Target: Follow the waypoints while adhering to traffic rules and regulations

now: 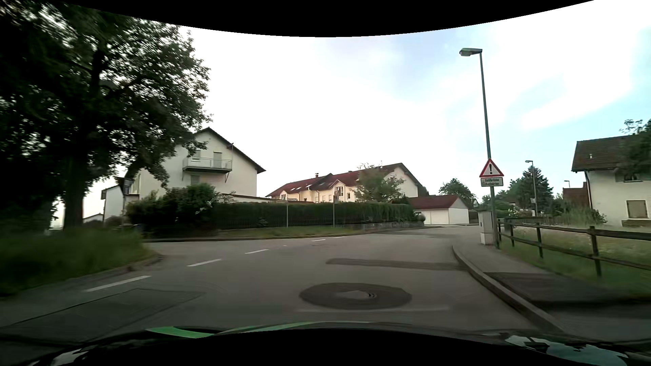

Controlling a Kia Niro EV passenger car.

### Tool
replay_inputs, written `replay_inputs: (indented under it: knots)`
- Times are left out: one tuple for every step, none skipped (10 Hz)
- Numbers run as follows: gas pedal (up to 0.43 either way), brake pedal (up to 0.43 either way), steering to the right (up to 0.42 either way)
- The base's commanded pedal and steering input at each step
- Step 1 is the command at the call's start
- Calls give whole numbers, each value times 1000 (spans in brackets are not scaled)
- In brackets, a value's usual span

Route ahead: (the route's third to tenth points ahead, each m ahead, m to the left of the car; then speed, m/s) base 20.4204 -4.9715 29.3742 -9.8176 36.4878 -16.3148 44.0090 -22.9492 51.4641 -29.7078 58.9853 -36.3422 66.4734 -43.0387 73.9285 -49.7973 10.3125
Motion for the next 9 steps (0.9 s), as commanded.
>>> replay_inputs:
  knots:
    - [157,0,115]
    - [157,0,115]
    - [157,0,114]
    - [157,0,113]
    - [157,0,112]
    - [157,0,108]
    - [157,0,105]
    - [169,0,105]
    - [177,0,104]
